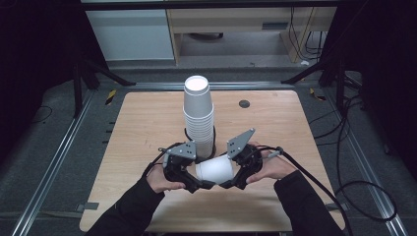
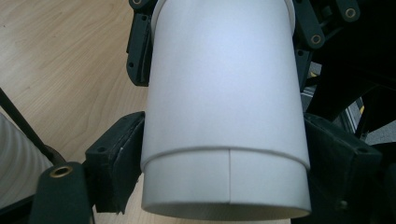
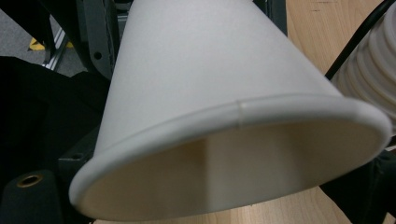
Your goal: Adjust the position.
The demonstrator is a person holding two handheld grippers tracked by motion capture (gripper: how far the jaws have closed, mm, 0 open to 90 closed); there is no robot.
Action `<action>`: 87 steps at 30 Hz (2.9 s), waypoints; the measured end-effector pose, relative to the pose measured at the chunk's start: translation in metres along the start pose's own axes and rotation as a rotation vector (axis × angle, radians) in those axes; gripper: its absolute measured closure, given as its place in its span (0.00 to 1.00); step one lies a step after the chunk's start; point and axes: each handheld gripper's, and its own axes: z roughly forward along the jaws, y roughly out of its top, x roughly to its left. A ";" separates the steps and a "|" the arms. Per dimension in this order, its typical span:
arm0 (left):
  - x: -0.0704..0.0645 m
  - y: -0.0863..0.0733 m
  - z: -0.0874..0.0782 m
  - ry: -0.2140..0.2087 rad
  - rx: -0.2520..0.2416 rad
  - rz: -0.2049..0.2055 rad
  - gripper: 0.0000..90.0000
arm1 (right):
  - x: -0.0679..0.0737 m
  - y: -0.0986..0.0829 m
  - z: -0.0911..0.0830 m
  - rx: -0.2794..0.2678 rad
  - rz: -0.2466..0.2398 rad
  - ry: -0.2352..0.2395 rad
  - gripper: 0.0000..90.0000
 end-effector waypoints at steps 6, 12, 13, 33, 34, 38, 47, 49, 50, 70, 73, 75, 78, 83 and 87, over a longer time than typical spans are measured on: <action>0.001 0.000 0.001 -0.006 0.005 -0.006 0.23 | 0.000 0.002 0.001 0.011 -0.006 0.000 0.12; 0.001 0.000 0.001 -0.003 0.015 -0.009 0.24 | -0.001 0.003 0.003 0.020 -0.007 0.007 0.12; 0.001 0.000 0.001 -0.002 0.018 -0.008 0.25 | -0.001 0.003 0.003 0.022 -0.008 0.006 0.12; 0.003 -0.002 -0.007 0.002 0.010 0.001 0.25 | 0.002 0.005 -0.026 -0.112 0.009 -0.043 0.07; 0.004 -0.003 -0.010 0.009 0.011 0.004 0.25 | 0.002 0.004 -0.030 -0.123 0.011 -0.048 0.07; 0.007 -0.005 -0.022 0.032 -0.034 -0.017 0.25 | 0.002 -0.003 -0.042 -0.171 0.044 -0.077 0.07; 0.010 -0.008 -0.036 0.060 -0.095 -0.023 0.24 | 0.004 -0.023 -0.054 -0.263 0.119 -0.144 0.08; 0.010 -0.007 -0.038 0.052 -0.112 -0.027 0.24 | 0.006 -0.030 -0.056 -0.309 0.142 -0.163 0.07; 0.010 -0.007 -0.038 0.056 -0.123 -0.024 0.24 | 0.006 -0.032 -0.056 -0.327 0.152 -0.166 0.08; 0.005 0.000 -0.023 0.017 -0.153 -0.013 0.24 | 0.008 -0.032 -0.039 -0.457 0.208 -0.095 0.07; 0.005 0.001 -0.022 0.014 -0.156 -0.007 0.24 | 0.007 -0.032 -0.038 -0.463 0.213 -0.091 0.07; 0.004 0.001 -0.020 0.010 -0.155 -0.005 0.24 | 0.007 -0.032 -0.038 -0.469 0.215 -0.082 0.07; 0.004 0.002 -0.017 -0.001 -0.157 -0.001 0.24 | 0.006 -0.031 -0.035 -0.463 0.218 -0.070 0.06; 0.001 0.006 -0.013 -0.010 -0.162 0.018 0.24 | 0.006 -0.029 -0.030 -0.444 0.212 -0.044 0.05; 0.000 0.006 -0.011 -0.009 -0.164 0.027 0.24 | 0.006 -0.027 -0.027 -0.437 0.213 -0.028 0.05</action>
